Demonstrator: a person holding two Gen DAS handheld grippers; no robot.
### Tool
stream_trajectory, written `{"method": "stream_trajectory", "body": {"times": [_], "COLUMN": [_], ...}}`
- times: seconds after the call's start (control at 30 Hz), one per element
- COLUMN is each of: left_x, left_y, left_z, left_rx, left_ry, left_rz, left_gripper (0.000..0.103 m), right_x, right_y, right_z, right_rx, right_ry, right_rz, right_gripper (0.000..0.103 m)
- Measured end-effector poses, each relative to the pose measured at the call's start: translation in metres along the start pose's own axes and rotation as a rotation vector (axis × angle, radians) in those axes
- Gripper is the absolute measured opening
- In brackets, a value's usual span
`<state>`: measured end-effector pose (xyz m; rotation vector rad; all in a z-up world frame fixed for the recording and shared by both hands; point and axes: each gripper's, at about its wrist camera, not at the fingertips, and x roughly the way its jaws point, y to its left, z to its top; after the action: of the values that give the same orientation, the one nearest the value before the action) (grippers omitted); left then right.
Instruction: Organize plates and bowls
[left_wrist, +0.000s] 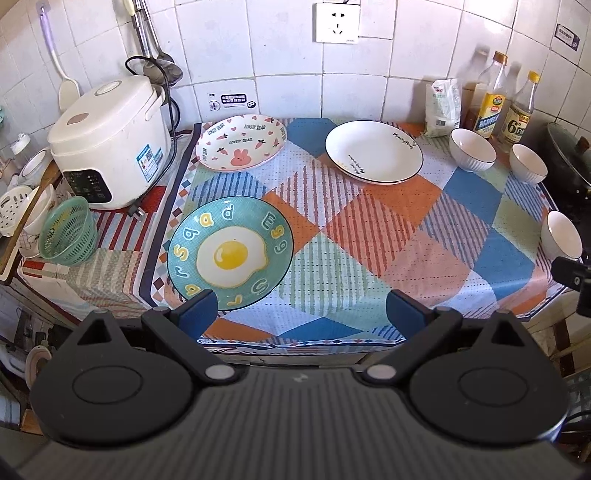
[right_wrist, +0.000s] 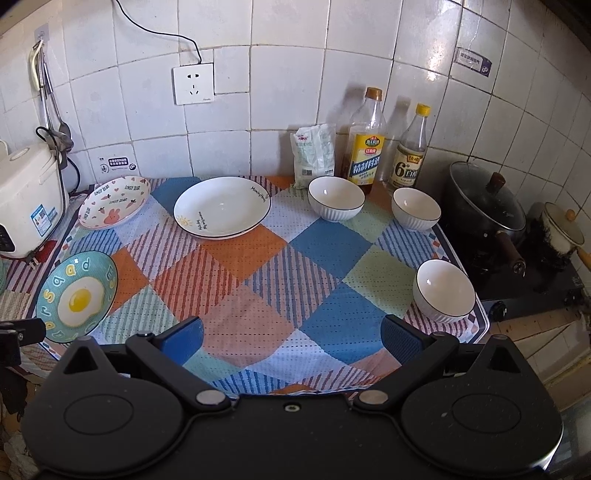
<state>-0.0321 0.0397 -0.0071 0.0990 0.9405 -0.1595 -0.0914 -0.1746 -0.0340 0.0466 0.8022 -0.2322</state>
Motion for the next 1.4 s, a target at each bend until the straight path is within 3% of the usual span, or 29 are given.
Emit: {"method": "stream_trajectory", "body": {"times": [0.13, 0.23, 0.43, 0.63, 0.7, 0.77, 0.87, 1.07, 1.27, 1.37, 1.4], "left_x": [0.003, 0.003, 0.018, 0.058, 0.076, 0.091, 0.112, 0.159, 0.200, 0.217, 0.223], "left_y": [0.000, 0.001, 0.031, 0.080, 0.099, 0.115, 0.131, 0.149, 0.162, 0.171, 0.175], "left_z": [-0.001, -0.002, 0.005, 0.009, 0.009, 0.006, 0.001, -0.003, -0.008, -0.010, -0.011], "left_rx": [0.016, 0.055, 0.023, -0.052, -0.075, -0.087, -0.096, -0.088, -0.081, -0.114, -0.131], "left_ry": [-0.004, -0.032, -0.073, -0.078, -0.022, 0.001, 0.016, 0.049, 0.084, 0.146, 0.171], "left_rz": [-0.002, 0.014, 0.000, 0.029, -0.008, -0.034, 0.017, 0.013, 0.017, 0.010, 0.008], "left_gripper": [0.099, 0.099, 0.099, 0.099, 0.099, 0.099, 0.099, 0.097, 0.090, 0.078, 0.069], "right_x": [0.000, 0.001, 0.015, 0.044, 0.061, 0.074, 0.098, 0.157, 0.226, 0.246, 0.252], "right_y": [-0.001, 0.000, 0.020, 0.050, 0.066, 0.082, 0.108, 0.145, 0.160, 0.167, 0.168], "right_z": [-0.001, -0.003, -0.005, 0.001, 0.007, 0.012, 0.006, -0.014, -0.025, -0.028, -0.029], "right_rx": [0.010, 0.021, -0.047, -0.137, -0.174, -0.225, -0.240, -0.201, -0.060, -0.066, -0.057], "right_ry": [-0.013, -0.070, -0.260, -0.475, -0.438, -0.382, -0.325, -0.144, 0.039, 0.084, 0.097], "right_rz": [0.011, 0.058, 0.150, 0.229, 0.250, 0.335, 0.452, 0.647, 0.713, 0.703, 0.707], "right_gripper": [0.103, 0.103, 0.103, 0.103, 0.103, 0.103, 0.103, 0.097, 0.079, 0.069, 0.066]}}
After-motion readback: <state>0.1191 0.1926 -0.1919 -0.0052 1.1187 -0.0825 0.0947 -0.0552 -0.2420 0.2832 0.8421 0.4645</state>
